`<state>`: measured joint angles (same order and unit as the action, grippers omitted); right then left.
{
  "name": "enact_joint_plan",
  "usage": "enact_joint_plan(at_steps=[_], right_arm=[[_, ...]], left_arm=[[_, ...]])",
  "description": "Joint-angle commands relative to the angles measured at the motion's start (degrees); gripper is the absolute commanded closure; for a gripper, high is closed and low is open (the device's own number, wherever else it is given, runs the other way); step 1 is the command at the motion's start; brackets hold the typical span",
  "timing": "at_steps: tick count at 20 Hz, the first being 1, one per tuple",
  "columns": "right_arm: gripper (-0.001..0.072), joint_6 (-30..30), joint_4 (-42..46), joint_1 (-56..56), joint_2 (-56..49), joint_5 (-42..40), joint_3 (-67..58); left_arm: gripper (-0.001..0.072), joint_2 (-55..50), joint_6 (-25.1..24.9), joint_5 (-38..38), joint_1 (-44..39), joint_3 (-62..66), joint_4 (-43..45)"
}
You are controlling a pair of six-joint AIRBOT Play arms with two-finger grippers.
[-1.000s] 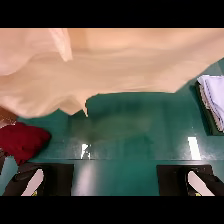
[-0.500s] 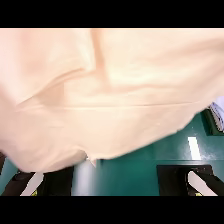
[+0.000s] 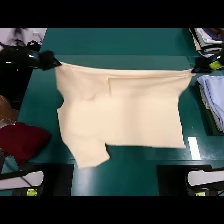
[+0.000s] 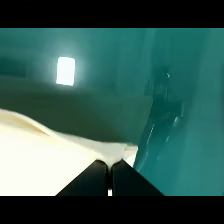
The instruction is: Fold the shirts.
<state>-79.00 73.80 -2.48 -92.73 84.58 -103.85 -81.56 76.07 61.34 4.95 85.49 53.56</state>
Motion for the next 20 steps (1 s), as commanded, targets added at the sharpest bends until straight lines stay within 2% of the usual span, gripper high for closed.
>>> enact_joint_plan(at_steps=[1, 5, 8, 11, 14, 20], right_arm=[[0.07, 0.0, -0.2, -0.2, -10.4, -2.6, -3.4], [0.07, 0.0, -0.2, -0.1, -13.7, -3.8, -11.7], [0.07, 0.0, 0.4, -0.4, -12.2, -3.3, -12.1], [0.0701, 0.0, 4.9, 0.1, -7.4, -3.3, -3.3], [0.07, 0.0, 6.3, 0.7, -1.8, -7.4, 8.6], [0.0701, 0.0, 5.2, 1.4, 4.3, -12.8, 23.8]], left_arm=[[0.0685, -13.9, 0.1, -5.3, -1.7, 6.7, 0.9], [0.0684, -16.8, 0.0, -6.6, -1.6, 14.2, 1.0], [0.0686, -16.8, 0.0, 1.6, -0.9, 18.9, 1.9], [0.0688, -15.5, 0.4, 9.7, -1.5, 19.2, 7.8], [0.0688, -14.4, 1.6, 14.3, -3.0, 15.8, 16.1], [0.0687, -14.4, 2.2, 13.9, -4.6, 1.9, 16.1]])
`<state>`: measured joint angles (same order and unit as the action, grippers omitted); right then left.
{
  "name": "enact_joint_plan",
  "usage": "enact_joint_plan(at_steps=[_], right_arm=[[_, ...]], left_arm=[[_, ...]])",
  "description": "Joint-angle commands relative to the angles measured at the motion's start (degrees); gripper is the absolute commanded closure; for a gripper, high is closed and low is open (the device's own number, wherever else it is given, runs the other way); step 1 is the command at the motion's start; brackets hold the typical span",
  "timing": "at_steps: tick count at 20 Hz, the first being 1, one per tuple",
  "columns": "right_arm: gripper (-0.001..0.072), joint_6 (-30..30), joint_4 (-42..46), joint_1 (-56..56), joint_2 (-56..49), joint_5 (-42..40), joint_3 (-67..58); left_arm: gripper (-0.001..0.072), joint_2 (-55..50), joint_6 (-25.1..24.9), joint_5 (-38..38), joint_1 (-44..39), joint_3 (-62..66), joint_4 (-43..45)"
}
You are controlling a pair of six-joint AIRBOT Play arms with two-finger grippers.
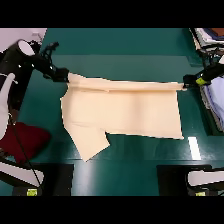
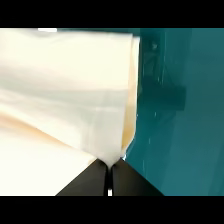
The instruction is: Fold the shirts.
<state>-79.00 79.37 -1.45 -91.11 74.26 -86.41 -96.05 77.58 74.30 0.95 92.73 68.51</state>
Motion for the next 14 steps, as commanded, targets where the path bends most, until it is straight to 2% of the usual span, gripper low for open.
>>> enact_joint_plan(at_steps=[1, 4, 5, 6, 7, 10, 14], right_arm=[[0.07, 0.0, -0.4, 0.3, 3.7, -3.1, 8.5], [0.0694, 0.0, -1.9, 0.3, 5.9, -3.8, 12.9], [0.0588, 0.0, -3.5, 0.2, 6.1, -3.7, 13.4], [0.0358, 0.0, -5.0, 0.1, 6.1, -3.1, 13.3], [0.0296, 0.0, -6.0, 0.0, 6.3, -1.6, 13.1], [0.0296, 0.0, -6.3, -0.7, 9.9, 0.9, 13.9], [0.0299, 0.0, -6.4, -1.5, 17.4, 0.2, 18.1]], left_arm=[[0.0686, 0.1, 1.1, 0.6, -0.6, -6.9, 1.2], [0.0681, 0.1, 3.6, 0.6, -0.5, -9.4, 1.9], [0.0612, 0.2, 3.6, 1.3, -0.5, -9.4, 1.9], [0.0373, 0.7, 3.6, 1.6, -0.5, -9.4, 1.9], [0.0279, 1.7, 3.6, 2.2, -0.5, -9.4, 2.3], [0.0278, 8.0, 3.7, 4.4, -0.5, -11.8, 5.2], [0.0278, 22.2, 5.4, 3.1, -0.5, -27.9, 4.9]])
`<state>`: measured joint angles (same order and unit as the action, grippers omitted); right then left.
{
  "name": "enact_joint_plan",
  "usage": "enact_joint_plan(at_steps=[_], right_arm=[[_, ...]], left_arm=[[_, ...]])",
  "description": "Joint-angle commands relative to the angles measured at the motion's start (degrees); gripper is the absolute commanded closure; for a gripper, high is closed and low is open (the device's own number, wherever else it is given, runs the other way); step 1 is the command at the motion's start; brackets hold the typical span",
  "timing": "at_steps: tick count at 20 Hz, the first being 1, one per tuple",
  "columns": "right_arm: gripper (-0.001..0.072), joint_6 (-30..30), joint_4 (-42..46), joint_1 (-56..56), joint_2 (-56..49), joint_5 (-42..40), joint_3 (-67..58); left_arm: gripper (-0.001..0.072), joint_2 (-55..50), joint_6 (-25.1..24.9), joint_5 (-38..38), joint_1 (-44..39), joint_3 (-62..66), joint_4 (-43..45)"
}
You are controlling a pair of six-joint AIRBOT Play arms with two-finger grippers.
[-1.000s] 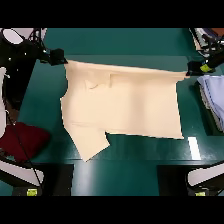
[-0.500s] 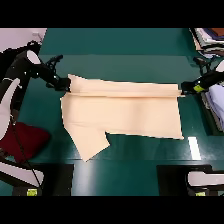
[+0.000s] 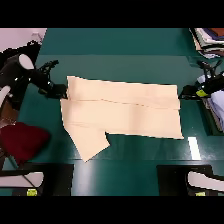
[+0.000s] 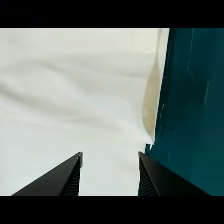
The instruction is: Fold the shirts.
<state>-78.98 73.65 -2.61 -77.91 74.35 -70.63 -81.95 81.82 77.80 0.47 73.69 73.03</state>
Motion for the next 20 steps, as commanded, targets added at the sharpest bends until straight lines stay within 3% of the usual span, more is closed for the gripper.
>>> enact_joint_plan(at_steps=[1, 8, 18, 19, 20], right_arm=[[0.0299, 0.0, -0.7, -0.3, 5.7, -0.2, 3.4], [0.0301, 0.0, -3.2, -0.3, 8.0, -0.7, 4.6], [0.0301, 0.0, -5.3, -0.2, 8.0, 0.4, 4.6], [0.0302, 0.1, -5.7, -0.2, 8.0, 0.9, 4.6], [0.0302, 0.2, -6.0, -0.4, 8.0, 2.0, 4.6]], left_arm=[[0.0279, 11.7, 2.3, -1.4, 0.0, -13.9, -0.3], [0.0278, 28.5, 5.0, -5.9, 0.0, -42.5, -7.5], [0.028, 28.5, 1.7, -22.7, 0.0, -52.2, -22.9], [0.031, 28.5, 1.8, -23.3, 0.0, -52.1, -22.9], [0.0569, 28.6, 1.7, -23.0, 0.0, -51.8, -22.9]])
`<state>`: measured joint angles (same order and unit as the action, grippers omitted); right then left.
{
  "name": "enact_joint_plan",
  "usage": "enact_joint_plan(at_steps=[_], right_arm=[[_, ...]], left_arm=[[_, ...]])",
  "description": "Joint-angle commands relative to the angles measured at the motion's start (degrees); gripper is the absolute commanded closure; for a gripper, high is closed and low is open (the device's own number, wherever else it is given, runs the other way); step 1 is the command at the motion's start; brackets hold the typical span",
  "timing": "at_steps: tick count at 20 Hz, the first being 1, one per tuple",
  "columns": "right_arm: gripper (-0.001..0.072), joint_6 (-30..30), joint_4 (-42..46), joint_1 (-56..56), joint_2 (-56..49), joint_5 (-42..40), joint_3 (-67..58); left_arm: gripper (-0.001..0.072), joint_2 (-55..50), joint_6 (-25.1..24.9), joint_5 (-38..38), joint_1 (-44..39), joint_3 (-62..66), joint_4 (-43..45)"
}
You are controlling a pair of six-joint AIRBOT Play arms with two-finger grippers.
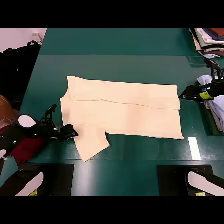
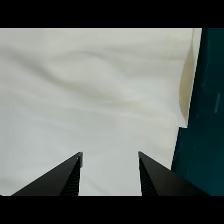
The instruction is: Fold the shirts.
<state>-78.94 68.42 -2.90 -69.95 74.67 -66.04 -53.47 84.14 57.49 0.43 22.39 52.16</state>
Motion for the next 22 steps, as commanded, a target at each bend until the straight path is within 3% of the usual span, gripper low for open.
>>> enact_joint_plan(at_steps=[1, 4, 7, 8, 9, 14, 20, 22], right_arm=[[0.0302, 0.9, -0.8, -0.7, 0.0, 3.3, 0.0], [0.0302, 1.0, -0.8, -4.5, 0.7, 7.7, 2.5], [0.03, 1.1, -0.7, -11.5, 4.9, 7.4, 13.1], [0.0271, 1.9, -0.8, -14.0, 6.3, 7.3, 17.0], [0.0184, 2.1, -0.8, -16.7, 7.3, 7.4, 21.1], [0.0191, 2.6, -1.6, -24.3, 7.8, 4.9, 33.7], [0.0289, 3.6, -7.4, -23.4, 7.8, 0.6, 36.5], [0.0531, 4.9, -7.4, -21.0, 7.8, -0.2, 36.5]], left_arm=[[0.0677, 0.1, -0.7, -1.8, 0.0, 0.1, -2.0], [0.0685, 0.2, -2.3, 2.5, 0.0, 3.8, -2.0], [0.0685, 0.2, -4.4, 5.7, 0.0, 8.0, -2.0], [0.0685, 0.2, -4.7, 5.9, 0.0, 8.9, -2.0], [0.0685, 0.2, -4.7, 5.9, 0.0, 9.5, -2.1], [0.0685, 0.2, -4.7, 4.7, 0.0, 9.7, -2.1], [0.0685, 0.2, -4.7, 4.0, 0.0, 9.7, -2.0], [0.0685, 0.2, -4.7, 4.2, 0.0, 9.7, -2.0]])
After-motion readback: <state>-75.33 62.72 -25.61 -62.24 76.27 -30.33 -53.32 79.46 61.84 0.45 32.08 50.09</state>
